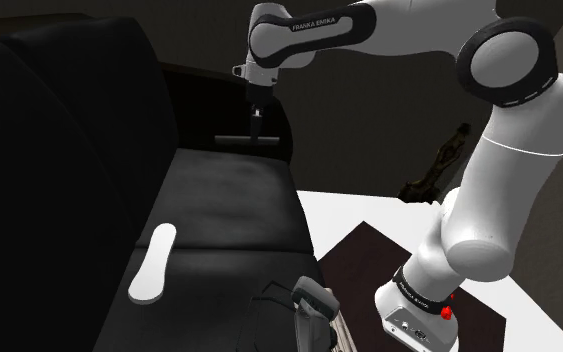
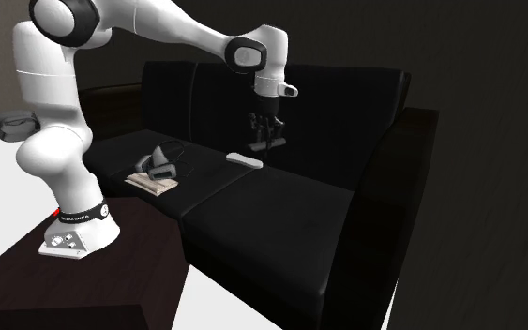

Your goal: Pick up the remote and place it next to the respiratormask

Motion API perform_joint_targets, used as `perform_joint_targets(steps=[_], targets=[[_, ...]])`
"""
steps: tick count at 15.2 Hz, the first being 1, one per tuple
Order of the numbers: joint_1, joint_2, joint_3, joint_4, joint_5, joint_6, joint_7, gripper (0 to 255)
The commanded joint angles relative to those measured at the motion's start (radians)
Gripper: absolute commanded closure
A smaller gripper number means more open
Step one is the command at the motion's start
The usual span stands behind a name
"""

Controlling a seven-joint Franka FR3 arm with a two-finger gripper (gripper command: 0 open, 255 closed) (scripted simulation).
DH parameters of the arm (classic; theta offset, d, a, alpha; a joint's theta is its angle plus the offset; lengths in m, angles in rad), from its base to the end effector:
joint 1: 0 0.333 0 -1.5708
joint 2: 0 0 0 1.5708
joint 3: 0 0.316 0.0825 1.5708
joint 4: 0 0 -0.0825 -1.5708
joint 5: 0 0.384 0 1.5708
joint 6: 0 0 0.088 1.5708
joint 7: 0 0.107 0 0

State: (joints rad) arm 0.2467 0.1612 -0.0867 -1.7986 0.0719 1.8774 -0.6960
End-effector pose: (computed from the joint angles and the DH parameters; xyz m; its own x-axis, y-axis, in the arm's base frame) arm 0.5888 0.1028 0.4489 0.6721 0.7399 -0.0293 0.7352 -0.6715 -0.0930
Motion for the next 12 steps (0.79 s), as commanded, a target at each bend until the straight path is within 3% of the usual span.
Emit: perform_joint_targets(steps=[1,12], targets=[[0.024,-0.041,0.016,-0.056,-0.002,0.019,0.041,255],[0.149,-0.206,0.134,-0.265,0.011,0.078,0.275,255]])
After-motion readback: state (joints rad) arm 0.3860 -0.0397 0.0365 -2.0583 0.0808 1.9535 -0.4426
